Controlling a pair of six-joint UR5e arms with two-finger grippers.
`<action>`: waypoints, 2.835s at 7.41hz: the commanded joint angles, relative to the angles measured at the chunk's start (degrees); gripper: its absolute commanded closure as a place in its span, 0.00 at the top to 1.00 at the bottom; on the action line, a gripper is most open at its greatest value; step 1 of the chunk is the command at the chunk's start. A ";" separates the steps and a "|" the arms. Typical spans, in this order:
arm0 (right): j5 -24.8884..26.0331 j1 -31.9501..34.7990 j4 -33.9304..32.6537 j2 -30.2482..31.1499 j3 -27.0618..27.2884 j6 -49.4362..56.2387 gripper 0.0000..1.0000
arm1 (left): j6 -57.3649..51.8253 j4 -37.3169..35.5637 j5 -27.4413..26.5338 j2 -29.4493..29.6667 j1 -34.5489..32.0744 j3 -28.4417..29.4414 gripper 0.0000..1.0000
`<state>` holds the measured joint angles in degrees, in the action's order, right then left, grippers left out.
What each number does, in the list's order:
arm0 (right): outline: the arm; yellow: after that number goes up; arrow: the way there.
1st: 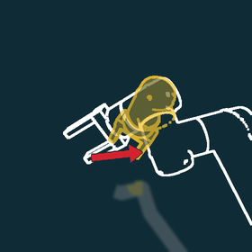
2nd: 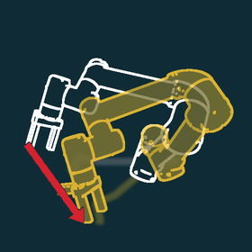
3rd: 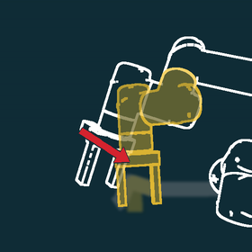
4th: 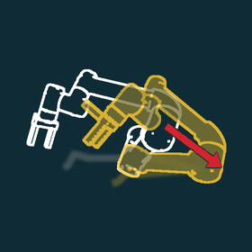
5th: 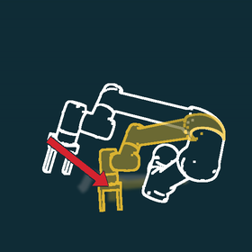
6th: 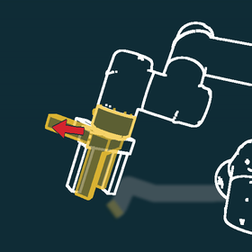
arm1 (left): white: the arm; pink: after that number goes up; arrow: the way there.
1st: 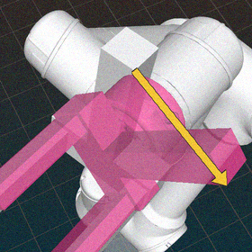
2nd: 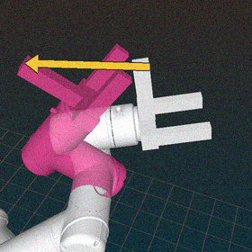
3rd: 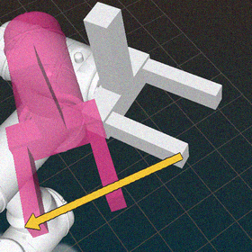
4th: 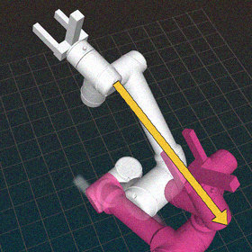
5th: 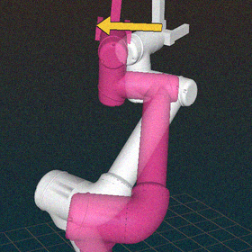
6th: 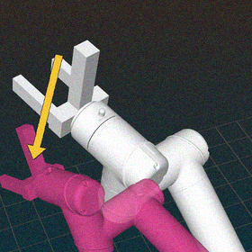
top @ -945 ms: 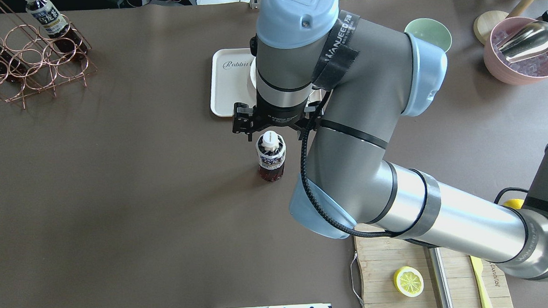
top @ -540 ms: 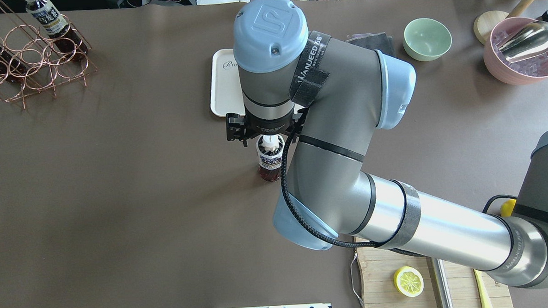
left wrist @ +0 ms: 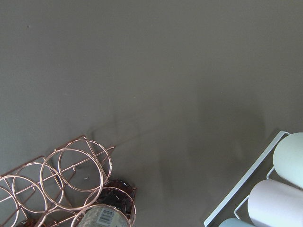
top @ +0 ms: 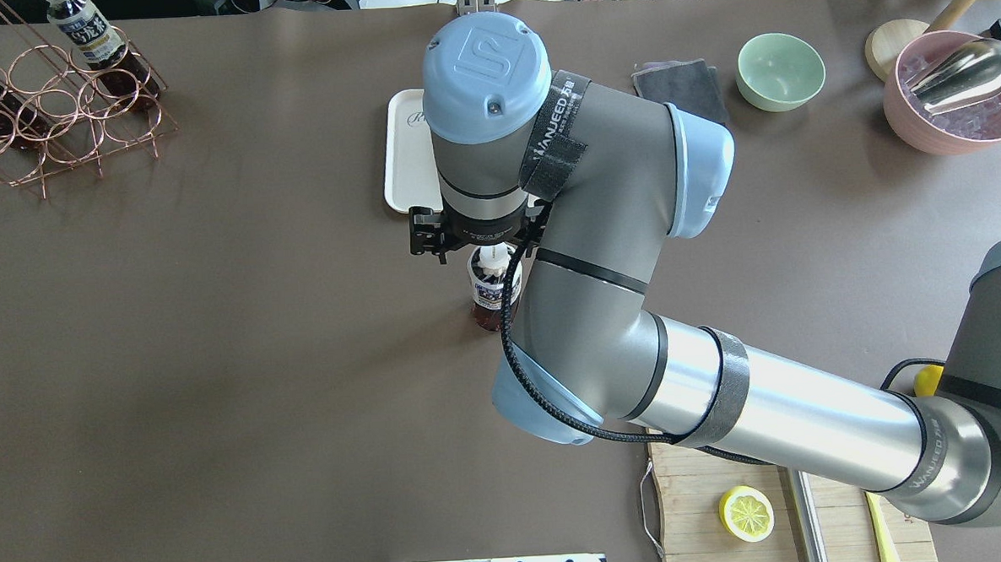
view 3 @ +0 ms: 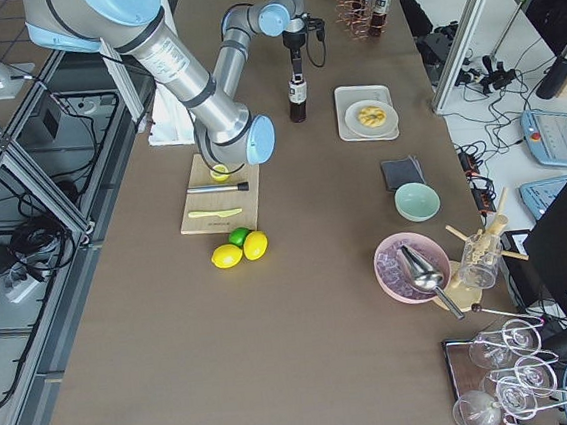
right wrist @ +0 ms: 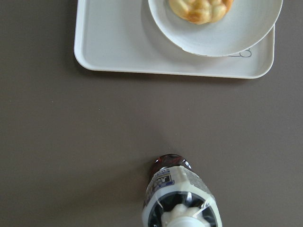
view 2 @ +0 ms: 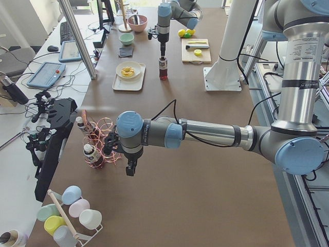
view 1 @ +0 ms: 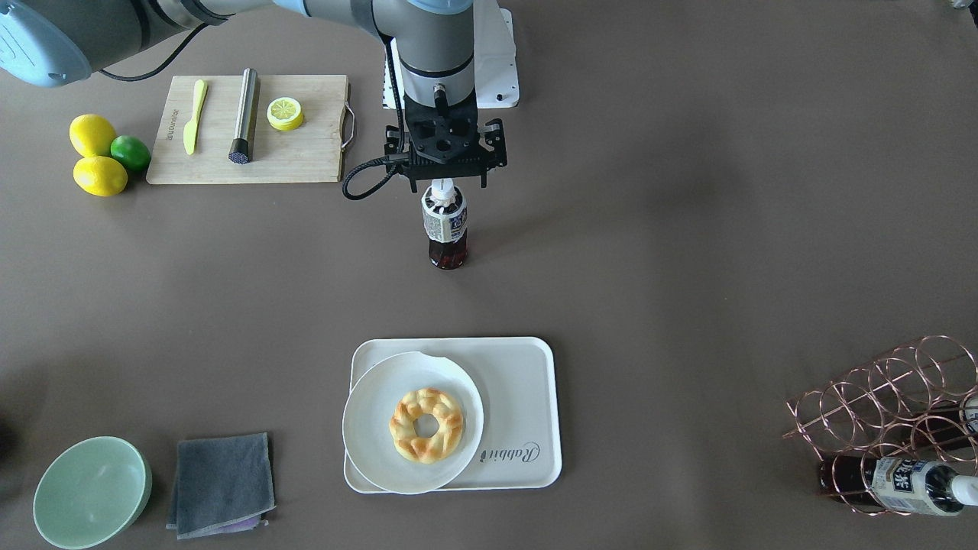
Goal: Place tea on tray
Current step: 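Close the right gripper on the bottle cap and lift the bottle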
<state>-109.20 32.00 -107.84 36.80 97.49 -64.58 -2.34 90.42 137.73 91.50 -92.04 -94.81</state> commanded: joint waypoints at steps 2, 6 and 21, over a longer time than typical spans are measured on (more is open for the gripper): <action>-0.40 0.17 0.97 0.20 -0.19 -0.02 0.94 | -0.04 0.02 -0.26 0.52 0.37 0.24 0.98; -0.49 0.17 0.61 3.55 3.76 -0.20 0.85 | -0.12 0.02 -0.26 0.44 0.37 0.33 0.98; 0.92 2.44 -6.73 -2.75 3.32 -0.64 0.00 | -0.21 0.11 -0.26 2.11 1.42 3.31 0.98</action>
<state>-107.61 32.35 -109.54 38.08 100.63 -65.39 -2.54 90.56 137.46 92.92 -90.82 -92.17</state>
